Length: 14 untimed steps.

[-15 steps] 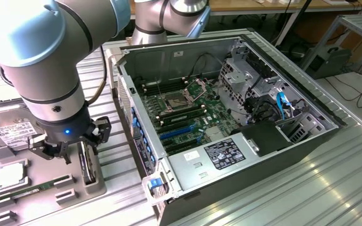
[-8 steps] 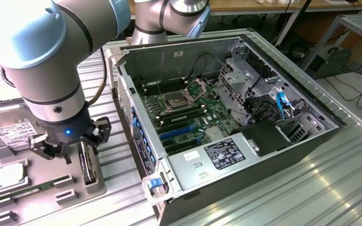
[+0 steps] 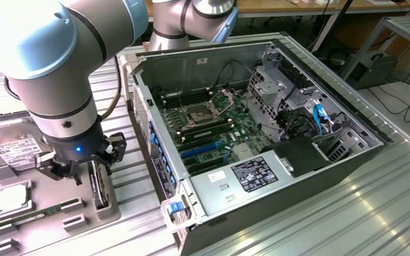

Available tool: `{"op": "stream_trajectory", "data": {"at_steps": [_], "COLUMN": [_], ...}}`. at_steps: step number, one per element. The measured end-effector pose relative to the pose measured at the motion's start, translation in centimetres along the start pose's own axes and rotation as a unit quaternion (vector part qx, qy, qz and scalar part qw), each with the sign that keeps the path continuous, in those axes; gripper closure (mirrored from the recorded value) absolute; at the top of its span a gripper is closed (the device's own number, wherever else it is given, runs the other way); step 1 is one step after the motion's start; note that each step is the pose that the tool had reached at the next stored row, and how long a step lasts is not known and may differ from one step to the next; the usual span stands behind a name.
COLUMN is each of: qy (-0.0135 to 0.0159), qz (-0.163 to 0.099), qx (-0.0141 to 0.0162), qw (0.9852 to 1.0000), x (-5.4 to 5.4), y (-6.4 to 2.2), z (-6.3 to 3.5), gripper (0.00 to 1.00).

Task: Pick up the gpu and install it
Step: 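Pick up the gpu and move the gpu toward the slot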

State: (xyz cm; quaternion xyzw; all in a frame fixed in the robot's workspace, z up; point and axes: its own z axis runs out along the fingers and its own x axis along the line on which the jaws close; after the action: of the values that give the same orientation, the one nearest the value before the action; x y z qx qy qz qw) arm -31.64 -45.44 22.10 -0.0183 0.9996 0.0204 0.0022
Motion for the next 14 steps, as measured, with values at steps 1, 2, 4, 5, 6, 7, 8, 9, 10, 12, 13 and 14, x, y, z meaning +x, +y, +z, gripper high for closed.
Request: {"op": "stream_trajectory", "data": {"at_steps": [1, 2, 4, 5, 6, 7, 8, 9, 10, 12, 13, 14], "qy": [0.0000, 0.0000, 0.0000, 0.0000, 0.0000, 0.0000, 0.0000, 0.0000, 0.0000, -0.0001, 0.0000, 0.0000], "qz": [0.000, 0.001, 0.001, 0.001, 0.001, 0.001, 0.001, 0.001, 0.001, 0.001, 0.001, 0.001], "qx": [0.0001, 0.0000, 0.0000, 0.0001, 0.0001, 0.0000, 0.0001, 0.0000, 0.0001, 0.0001, 0.0001, 0.0001], "qw": [1.0000, 1.0000, 1.0000, 1.0000, 1.0000, 1.0000, 1.0000, 1.0000, 1.0000, 1.0000, 1.0000, 1.0000], "x": [0.00, 0.00, 0.00, 0.00, 0.00, -0.01, -0.01, -0.01, -0.01, -0.02, -0.02, -0.02], "y": [0.00, 0.00, 0.00, 0.00, 0.00, 0.00, 0.00, 0.00, 0.00, 0.00, 0.00, 0.00], "z": [0.03, 0.06, 0.09, 0.10, 0.11, 0.13, 0.15, 0.17, 0.18, 0.22, 0.24, 0.24], "gripper": [0.40, 0.40, 0.41, 0.47, 0.47, 0.55, 0.55, 0.55, 0.55, 0.55, 0.55, 0.56]}}
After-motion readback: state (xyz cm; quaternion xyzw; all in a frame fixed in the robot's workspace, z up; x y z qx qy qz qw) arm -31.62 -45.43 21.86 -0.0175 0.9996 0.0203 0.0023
